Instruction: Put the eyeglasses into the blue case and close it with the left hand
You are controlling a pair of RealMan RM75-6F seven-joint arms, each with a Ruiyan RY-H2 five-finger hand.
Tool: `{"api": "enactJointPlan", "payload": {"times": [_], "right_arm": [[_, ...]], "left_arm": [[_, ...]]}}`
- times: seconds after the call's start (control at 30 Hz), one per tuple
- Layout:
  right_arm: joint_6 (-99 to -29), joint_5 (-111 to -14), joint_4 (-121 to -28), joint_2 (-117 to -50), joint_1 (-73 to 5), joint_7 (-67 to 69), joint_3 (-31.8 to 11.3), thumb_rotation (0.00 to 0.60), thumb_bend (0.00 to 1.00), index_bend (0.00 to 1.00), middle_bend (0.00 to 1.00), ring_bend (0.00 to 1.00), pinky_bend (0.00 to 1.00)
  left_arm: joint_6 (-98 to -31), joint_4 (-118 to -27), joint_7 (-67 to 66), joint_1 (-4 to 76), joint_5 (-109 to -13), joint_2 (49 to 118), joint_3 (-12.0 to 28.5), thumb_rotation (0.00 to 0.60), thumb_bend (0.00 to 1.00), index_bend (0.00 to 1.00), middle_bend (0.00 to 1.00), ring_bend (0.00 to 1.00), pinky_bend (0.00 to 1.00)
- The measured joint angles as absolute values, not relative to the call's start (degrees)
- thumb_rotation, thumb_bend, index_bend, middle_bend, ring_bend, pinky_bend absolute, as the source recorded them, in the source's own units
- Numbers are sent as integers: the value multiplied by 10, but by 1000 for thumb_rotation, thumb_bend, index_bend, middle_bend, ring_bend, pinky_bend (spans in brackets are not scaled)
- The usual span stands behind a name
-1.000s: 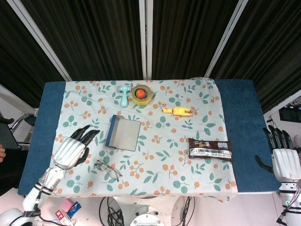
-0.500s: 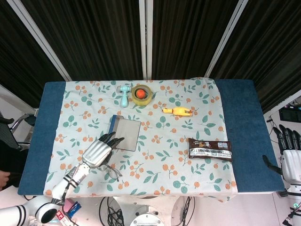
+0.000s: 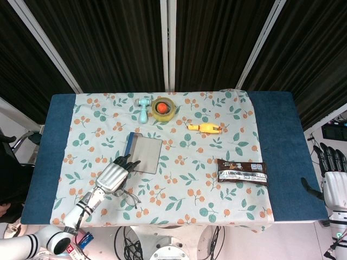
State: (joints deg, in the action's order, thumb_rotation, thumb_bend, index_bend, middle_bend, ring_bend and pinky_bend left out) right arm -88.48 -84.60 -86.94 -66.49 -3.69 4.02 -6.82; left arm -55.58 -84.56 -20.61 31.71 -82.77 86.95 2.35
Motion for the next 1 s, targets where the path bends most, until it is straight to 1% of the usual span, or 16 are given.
{"api": "enactJointPlan", "payload": {"times": [0.2, 0.43, 0.7, 1.0], "right_arm": [[-880, -840, -870, -668, -38, 36, -69, 600, 185, 0, 0, 0, 0], [-879, -841, -873, -669, -40, 29, -70, 600, 188, 0, 0, 0, 0], [-876, -840, -876, -670, -40, 21, -68, 600, 188, 0, 0, 0, 0], [-882, -839, -882, -664, -37, 18, -70, 600, 187, 0, 0, 0, 0]], "left_arm": [[-578, -844, -263, 303, -800, 859, 22, 600, 737, 28, 286, 9, 154], [-572, -850, -320, 294, -731, 831, 21, 600, 733, 26, 286, 10, 154], [-581, -821, -306, 297, -709, 832, 40, 600, 733, 25, 279, 9, 153], [-555, -761, -293, 325, -676, 864, 62, 600, 734, 24, 265, 10, 154]]}}
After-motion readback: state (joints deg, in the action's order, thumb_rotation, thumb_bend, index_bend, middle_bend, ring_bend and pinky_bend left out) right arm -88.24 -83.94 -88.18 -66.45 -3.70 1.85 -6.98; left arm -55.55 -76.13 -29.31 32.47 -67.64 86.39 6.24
